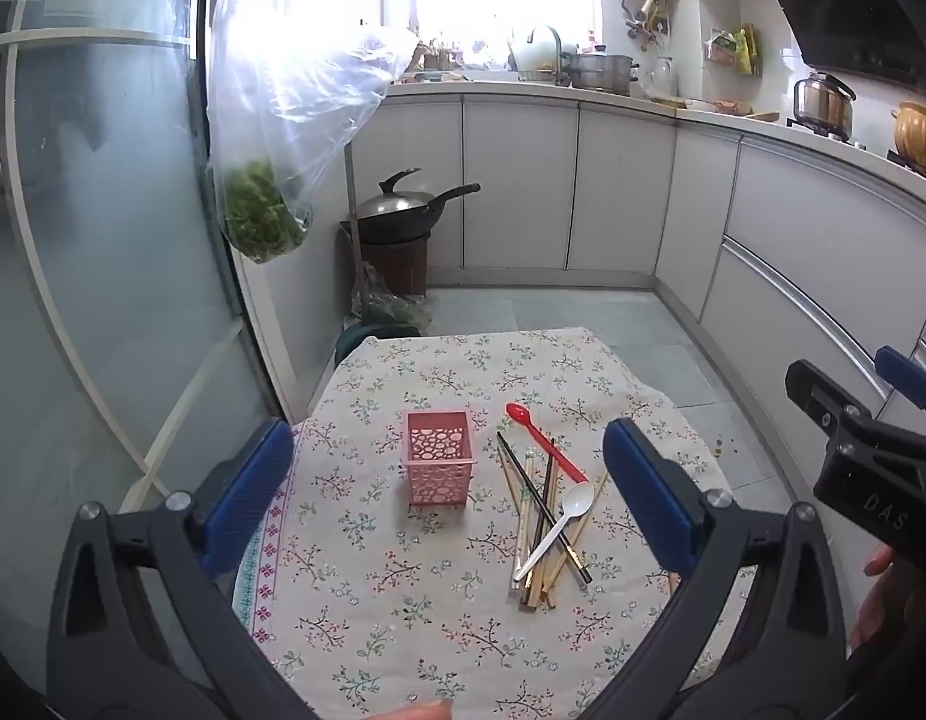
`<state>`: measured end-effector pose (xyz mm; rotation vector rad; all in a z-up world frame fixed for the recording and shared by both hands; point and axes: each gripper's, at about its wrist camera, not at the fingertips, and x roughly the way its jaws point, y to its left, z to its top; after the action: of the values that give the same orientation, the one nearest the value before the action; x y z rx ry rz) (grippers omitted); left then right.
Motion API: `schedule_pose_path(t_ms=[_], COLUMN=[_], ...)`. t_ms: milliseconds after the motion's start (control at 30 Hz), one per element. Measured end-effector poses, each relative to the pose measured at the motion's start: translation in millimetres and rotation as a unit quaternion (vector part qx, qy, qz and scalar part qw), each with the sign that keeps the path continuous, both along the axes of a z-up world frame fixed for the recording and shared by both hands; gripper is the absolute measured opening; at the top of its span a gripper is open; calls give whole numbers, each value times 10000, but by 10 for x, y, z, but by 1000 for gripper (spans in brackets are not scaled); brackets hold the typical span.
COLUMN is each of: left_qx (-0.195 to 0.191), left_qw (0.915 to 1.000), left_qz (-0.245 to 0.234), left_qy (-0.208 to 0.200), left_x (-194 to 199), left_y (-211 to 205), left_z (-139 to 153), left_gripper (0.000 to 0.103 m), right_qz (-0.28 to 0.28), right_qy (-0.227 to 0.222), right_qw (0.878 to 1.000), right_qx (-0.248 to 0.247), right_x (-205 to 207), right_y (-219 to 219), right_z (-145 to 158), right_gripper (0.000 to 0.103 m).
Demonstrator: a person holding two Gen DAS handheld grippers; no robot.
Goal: Organize utensils
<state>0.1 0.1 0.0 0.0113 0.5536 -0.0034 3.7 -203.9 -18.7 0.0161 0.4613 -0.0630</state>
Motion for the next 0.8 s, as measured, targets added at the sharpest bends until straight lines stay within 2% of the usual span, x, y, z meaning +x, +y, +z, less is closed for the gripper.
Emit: schedule_pose_path(t_ms=[800], left_qx=[-17], left_qw=[10000], left_qz=[-5], left_qy=[-38], left_x=[-17], left_y=[-22], left_z=[-15], left_gripper=[103], right_qz=[26], right_qy=[-26], right_qw=[10000], right_qx=[19], right_x=[-20], right_y=[18], right_z=[49], right_gripper=[102])
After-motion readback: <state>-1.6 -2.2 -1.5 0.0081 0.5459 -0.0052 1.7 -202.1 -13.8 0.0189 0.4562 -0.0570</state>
